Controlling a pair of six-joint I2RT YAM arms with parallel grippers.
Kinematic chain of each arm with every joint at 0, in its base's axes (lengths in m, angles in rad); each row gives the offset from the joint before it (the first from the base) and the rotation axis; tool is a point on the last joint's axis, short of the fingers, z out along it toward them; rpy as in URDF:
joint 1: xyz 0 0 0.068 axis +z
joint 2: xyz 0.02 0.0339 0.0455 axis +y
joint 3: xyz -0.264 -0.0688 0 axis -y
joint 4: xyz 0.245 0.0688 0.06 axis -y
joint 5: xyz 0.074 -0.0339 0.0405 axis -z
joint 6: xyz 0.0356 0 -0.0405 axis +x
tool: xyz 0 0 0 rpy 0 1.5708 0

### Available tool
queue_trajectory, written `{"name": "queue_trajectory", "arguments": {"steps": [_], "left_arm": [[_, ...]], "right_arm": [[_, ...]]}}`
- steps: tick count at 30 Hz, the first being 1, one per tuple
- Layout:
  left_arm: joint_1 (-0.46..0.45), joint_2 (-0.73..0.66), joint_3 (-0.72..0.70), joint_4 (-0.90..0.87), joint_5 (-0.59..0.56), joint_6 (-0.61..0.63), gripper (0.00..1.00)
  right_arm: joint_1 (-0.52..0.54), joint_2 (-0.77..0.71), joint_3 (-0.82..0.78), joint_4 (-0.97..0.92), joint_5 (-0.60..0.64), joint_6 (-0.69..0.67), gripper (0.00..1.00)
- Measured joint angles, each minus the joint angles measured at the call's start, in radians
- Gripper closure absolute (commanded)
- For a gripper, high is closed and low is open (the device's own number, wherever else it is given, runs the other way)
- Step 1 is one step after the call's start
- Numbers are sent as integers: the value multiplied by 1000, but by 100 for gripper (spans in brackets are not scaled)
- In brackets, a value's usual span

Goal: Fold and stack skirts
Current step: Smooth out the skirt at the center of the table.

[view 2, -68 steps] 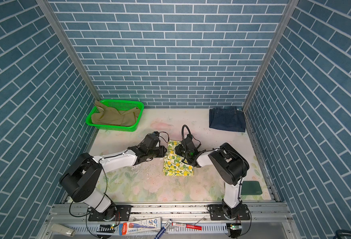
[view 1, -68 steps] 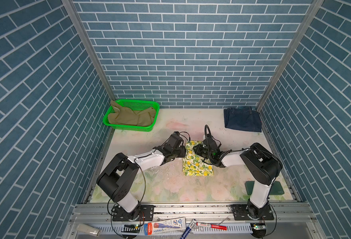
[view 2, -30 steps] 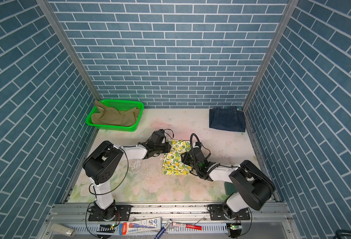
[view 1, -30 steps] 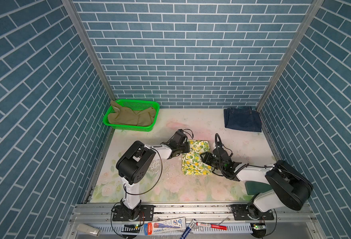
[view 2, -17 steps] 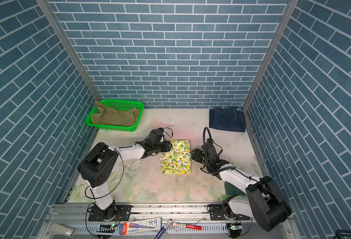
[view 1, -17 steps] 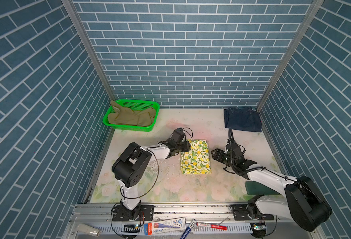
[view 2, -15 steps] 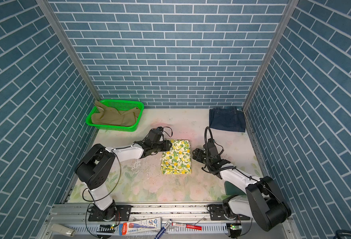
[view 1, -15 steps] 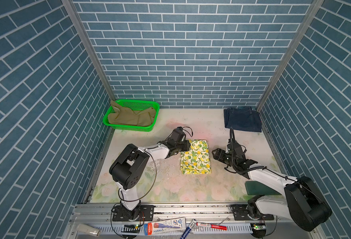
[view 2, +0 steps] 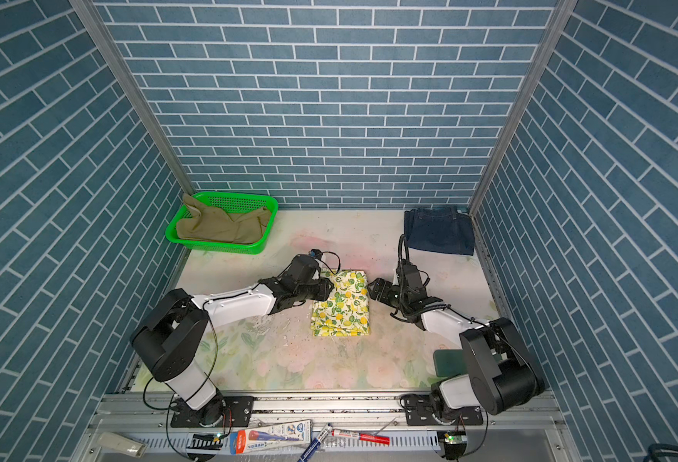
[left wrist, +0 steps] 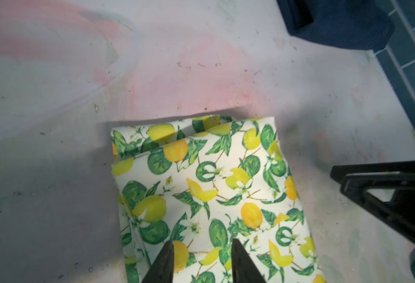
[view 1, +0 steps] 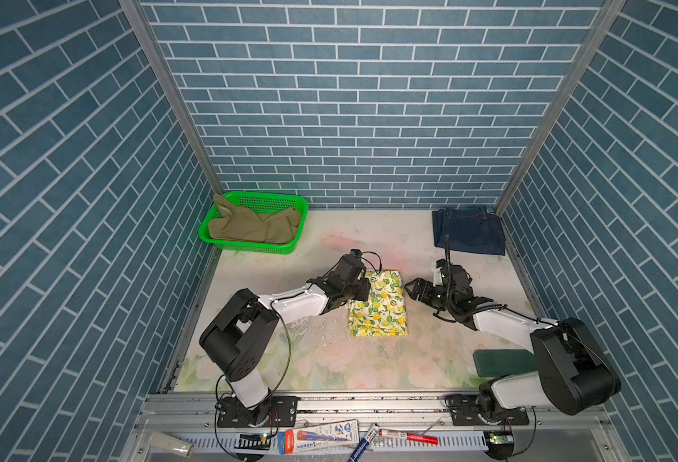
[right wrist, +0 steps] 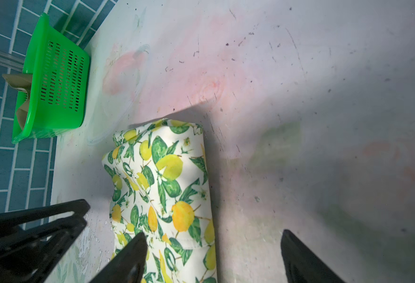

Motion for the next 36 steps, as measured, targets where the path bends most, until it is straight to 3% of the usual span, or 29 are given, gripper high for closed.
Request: {"name": "queue_trajectory", "arguments": {"steps": [8, 23, 36], "left_arm": [[2, 117, -6, 26, -36, 40, 99], [44, 120, -20, 63, 6, 42, 100], [87, 91, -114, 196, 54, -28, 100]], "right_arm": [[-2, 81, 40, 27, -45, -24, 17], [-2, 77, 94, 8, -70, -103, 29], [66, 87, 136, 43, -113, -96, 59]]}}
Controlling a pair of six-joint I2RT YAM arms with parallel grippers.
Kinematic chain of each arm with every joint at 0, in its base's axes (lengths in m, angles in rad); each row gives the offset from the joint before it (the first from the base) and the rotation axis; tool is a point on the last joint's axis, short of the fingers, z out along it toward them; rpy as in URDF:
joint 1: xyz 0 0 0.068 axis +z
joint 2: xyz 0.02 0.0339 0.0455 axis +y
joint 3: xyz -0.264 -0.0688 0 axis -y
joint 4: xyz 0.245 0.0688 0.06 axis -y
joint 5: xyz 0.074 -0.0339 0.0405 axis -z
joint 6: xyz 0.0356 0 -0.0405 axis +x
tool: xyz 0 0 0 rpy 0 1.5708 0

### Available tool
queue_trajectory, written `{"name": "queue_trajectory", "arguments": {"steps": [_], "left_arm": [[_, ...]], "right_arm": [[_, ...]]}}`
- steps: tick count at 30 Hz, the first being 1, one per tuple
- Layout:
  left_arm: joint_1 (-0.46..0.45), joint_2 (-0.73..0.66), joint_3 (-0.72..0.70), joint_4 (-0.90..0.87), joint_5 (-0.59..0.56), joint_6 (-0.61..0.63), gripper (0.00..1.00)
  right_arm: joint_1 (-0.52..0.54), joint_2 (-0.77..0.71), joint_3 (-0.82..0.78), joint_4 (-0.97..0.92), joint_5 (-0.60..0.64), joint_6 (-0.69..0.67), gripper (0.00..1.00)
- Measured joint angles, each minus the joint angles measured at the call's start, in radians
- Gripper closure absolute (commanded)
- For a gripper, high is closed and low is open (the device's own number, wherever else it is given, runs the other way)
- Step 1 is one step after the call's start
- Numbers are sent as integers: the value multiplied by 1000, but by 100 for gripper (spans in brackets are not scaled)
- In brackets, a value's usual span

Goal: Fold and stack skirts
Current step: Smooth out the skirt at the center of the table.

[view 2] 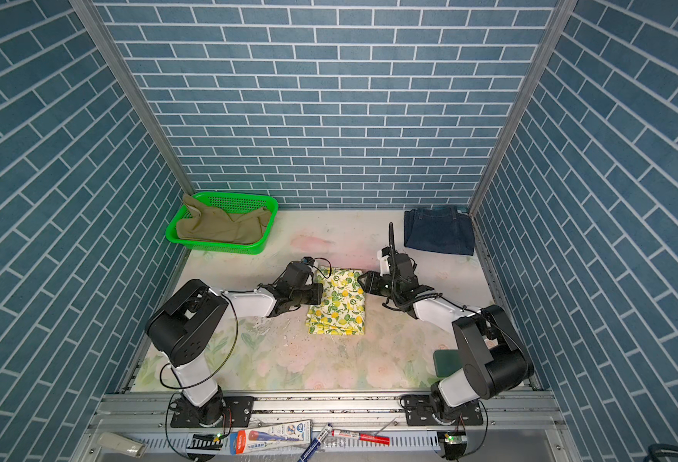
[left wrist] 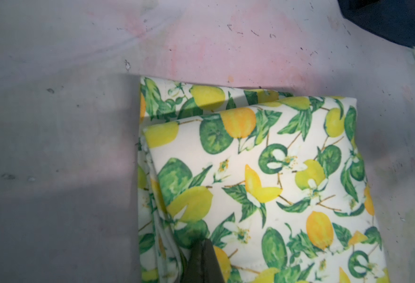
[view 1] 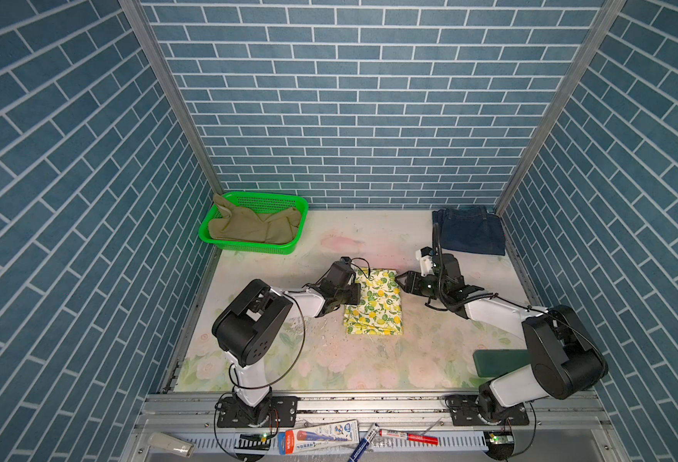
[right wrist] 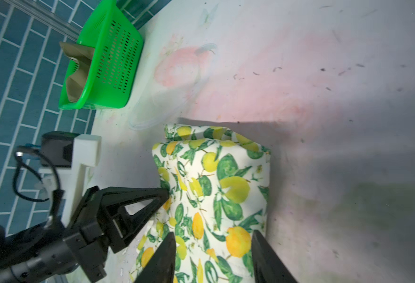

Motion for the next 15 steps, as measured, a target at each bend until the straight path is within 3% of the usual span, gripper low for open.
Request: {"name": "queue_trajectory", "arguments": {"steps": [11, 15], "left_arm": [[3, -6, -21, 28, 4, -11, 100], [6, -10, -24, 27, 6, -10, 100]], "right_arm": [[8, 293, 76, 193, -76, 69, 80], [-8, 354, 76, 243, -87, 90, 82]]}}
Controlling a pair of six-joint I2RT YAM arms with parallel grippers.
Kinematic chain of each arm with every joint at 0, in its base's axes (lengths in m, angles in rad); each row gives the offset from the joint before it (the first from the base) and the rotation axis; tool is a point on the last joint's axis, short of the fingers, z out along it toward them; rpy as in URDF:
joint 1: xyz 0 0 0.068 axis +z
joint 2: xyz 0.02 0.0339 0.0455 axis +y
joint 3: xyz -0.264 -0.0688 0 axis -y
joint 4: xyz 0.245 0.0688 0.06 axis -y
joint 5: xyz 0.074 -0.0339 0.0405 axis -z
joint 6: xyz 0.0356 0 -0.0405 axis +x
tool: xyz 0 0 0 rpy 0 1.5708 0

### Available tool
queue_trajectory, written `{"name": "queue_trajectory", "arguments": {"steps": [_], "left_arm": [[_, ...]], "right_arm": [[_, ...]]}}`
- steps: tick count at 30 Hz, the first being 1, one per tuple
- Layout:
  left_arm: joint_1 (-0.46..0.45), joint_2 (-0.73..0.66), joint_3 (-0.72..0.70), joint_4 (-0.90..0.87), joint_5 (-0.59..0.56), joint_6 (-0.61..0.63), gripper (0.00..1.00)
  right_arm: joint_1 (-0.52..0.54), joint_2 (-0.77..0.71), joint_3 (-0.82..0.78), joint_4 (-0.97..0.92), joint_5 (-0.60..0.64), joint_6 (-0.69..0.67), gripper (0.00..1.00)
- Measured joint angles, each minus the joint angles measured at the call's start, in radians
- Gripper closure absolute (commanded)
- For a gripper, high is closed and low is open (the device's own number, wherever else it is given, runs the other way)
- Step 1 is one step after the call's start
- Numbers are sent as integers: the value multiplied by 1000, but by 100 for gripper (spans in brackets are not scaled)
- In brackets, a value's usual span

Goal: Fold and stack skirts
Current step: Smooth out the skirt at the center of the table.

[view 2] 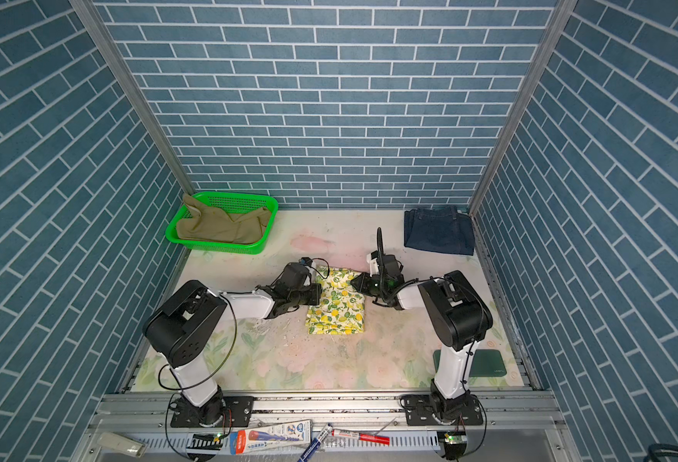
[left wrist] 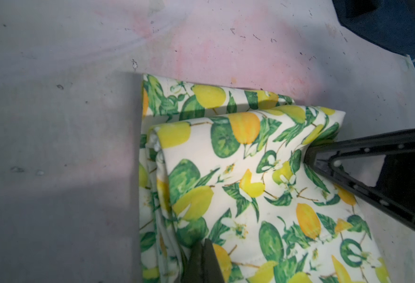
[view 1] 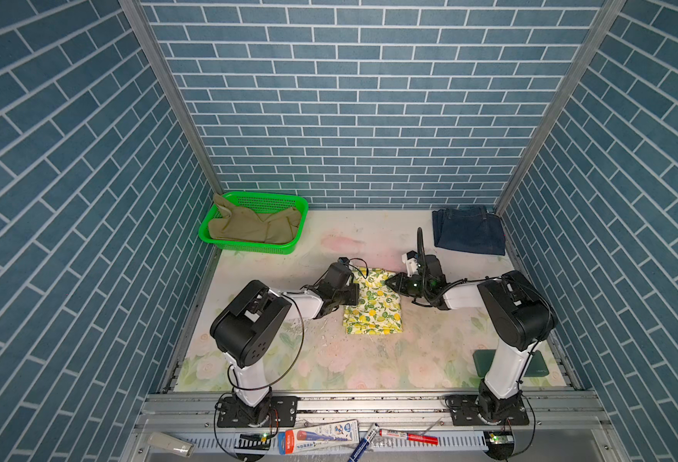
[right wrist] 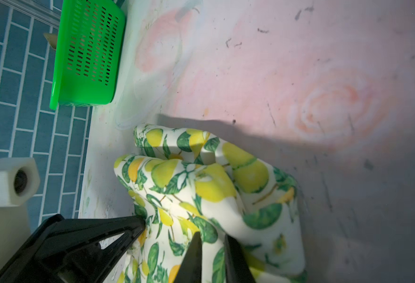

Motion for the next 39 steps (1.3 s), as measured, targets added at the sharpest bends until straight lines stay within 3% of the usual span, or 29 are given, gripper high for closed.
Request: {"name": "queue_trajectory", "arguments": {"steps": [5, 11, 15, 21, 29, 34, 39], "left_arm": [[2, -1, 0, -2, 2, 0, 100], [3, -1, 0, -3, 6, 0, 100], [3, -1, 0, -3, 7, 0, 100], [4, -1, 0, -3, 9, 0, 100], [5, -2, 0, -7, 9, 1, 100], [6, -3, 0, -10, 9, 1, 100], [7, -3, 0, -11, 10, 1, 100]], "right_arm": [[1, -20, 0, -22, 31, -9, 81], [-15, -153, -2, -144, 119, -52, 64], [-32, -236, -2, -184, 133, -72, 60], [-39, -210, 3, -163, 76, -68, 59], [-38, -18, 29, -54, 1, -15, 61], [-39, 6, 56, -99, 73, -17, 63], [-33, -67, 63, -243, 209, -36, 63]]}}
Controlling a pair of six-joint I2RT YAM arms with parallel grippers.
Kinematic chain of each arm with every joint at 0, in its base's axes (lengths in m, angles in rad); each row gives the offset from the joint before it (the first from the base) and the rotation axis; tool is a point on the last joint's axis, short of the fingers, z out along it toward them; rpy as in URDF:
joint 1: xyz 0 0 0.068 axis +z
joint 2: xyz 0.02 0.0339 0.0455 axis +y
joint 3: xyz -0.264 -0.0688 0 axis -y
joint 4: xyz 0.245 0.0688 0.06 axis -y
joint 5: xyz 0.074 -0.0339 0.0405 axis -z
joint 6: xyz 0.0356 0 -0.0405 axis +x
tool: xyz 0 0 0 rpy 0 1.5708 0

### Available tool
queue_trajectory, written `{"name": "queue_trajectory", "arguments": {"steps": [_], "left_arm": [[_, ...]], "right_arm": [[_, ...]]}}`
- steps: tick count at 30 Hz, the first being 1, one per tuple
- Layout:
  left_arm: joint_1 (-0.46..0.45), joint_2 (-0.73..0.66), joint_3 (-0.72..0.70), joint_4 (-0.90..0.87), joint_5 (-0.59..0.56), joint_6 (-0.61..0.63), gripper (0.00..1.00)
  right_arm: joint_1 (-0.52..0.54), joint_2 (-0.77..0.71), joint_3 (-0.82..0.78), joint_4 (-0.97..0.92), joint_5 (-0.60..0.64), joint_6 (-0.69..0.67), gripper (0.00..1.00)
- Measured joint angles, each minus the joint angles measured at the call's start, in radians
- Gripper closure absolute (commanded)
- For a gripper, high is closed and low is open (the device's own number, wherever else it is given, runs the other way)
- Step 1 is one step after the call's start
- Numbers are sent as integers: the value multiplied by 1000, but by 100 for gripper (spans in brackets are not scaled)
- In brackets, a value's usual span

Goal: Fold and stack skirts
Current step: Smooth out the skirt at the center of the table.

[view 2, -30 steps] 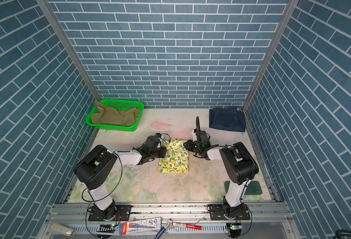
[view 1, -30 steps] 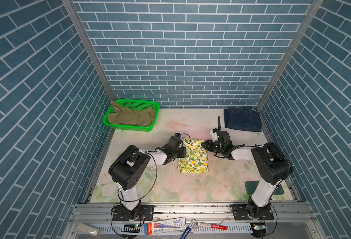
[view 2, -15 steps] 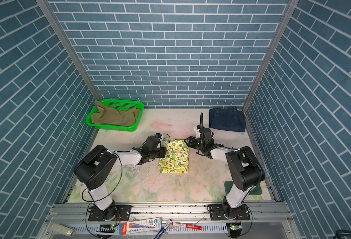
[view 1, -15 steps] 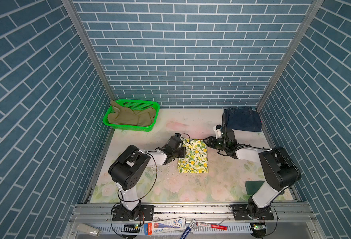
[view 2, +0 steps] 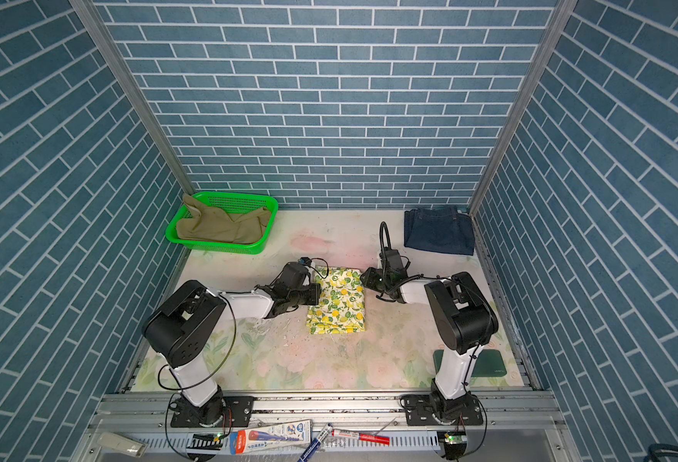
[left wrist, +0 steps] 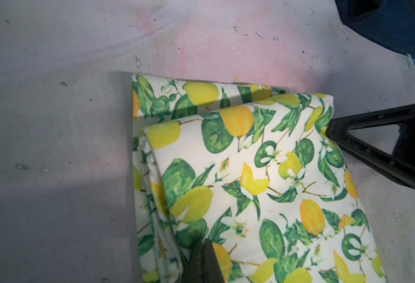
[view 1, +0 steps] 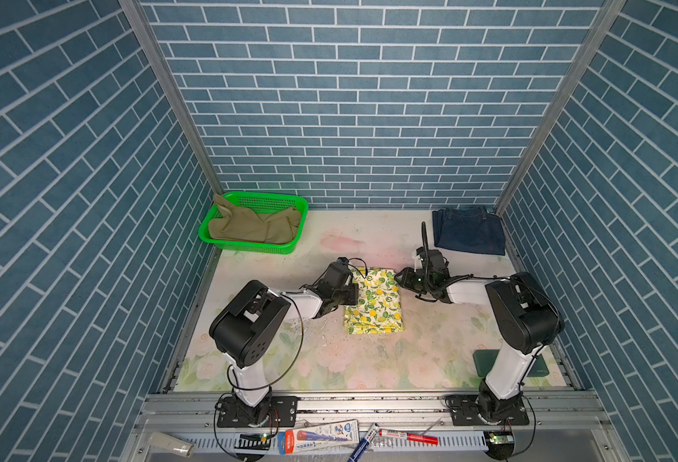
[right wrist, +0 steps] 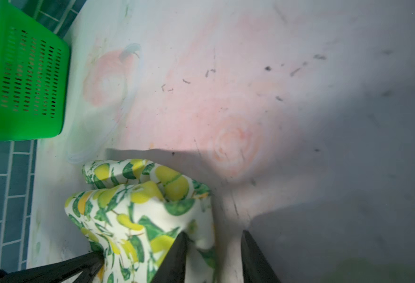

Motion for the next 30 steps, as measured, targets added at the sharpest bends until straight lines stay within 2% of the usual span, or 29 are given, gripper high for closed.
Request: {"name": "queue_trajectory", "arguments": {"steps": [4, 10, 21, 26, 30], "left_arm": [[0, 0, 0, 0, 2, 0, 100], [0, 0, 0, 0, 2, 0, 100], [1, 0, 0, 0, 3, 0, 100], [0, 0, 0, 0, 2, 0, 100], [0, 0, 0, 0, 2, 3, 100]], "right_arm": [[-4, -98, -1, -54, 27, -17, 63], [5, -148, 1, 20, -54, 3, 64], [134, 100, 125, 164, -122, 101, 66], [108, 189, 120, 258, -121, 152, 69], [64, 201, 82, 359, -117, 188, 69]]}}
